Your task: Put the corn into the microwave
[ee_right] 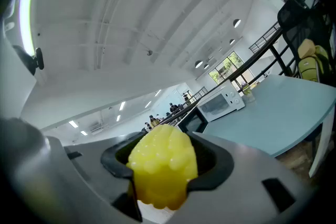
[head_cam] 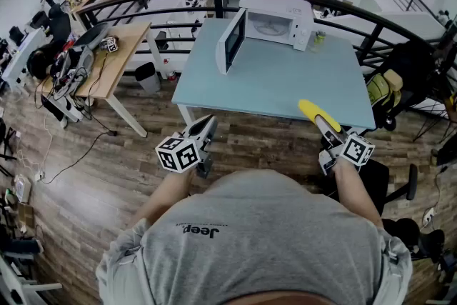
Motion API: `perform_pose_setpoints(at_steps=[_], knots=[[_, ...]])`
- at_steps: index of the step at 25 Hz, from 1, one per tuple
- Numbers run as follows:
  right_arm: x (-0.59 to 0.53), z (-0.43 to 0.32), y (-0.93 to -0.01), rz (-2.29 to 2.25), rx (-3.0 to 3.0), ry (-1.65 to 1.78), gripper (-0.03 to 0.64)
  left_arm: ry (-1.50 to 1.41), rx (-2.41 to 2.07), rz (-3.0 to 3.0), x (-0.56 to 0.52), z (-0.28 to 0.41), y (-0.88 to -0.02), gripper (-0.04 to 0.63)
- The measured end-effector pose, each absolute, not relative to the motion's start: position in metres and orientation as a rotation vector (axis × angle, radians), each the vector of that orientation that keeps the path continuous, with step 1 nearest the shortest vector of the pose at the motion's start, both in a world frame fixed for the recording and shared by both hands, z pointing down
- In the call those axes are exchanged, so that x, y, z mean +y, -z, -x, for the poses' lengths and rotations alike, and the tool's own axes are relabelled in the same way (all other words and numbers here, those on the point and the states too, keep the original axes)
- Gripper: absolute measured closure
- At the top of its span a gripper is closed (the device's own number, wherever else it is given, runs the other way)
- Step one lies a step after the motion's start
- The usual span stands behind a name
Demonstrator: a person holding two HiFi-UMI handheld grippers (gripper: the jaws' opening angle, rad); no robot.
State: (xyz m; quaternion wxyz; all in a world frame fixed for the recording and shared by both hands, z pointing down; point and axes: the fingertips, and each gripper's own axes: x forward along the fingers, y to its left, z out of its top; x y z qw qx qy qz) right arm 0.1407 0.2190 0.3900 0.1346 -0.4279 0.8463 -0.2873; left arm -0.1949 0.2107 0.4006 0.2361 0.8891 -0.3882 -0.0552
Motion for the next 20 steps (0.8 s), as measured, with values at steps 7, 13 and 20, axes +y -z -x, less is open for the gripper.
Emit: perform_pose_setpoints(at_steps=[7,13,20], knots=[[0.221,-0.137,-0.392,1.205,2.461,0.824,0.368,0.14,-1.065,-2.432,0.213,0.194,-0.405,0.575],[0.217,-0.141,-0.394,1.205,2.457,0.833,0.368,0.131,-1.072,-2.429,0.21,0.191,-0.404,0.575],[0.212,-0.154,-0.399,1.197,2.448,0.846,0.368,0.13,-1.06,-2.437,0.204,0.175,-0.405,0.575]])
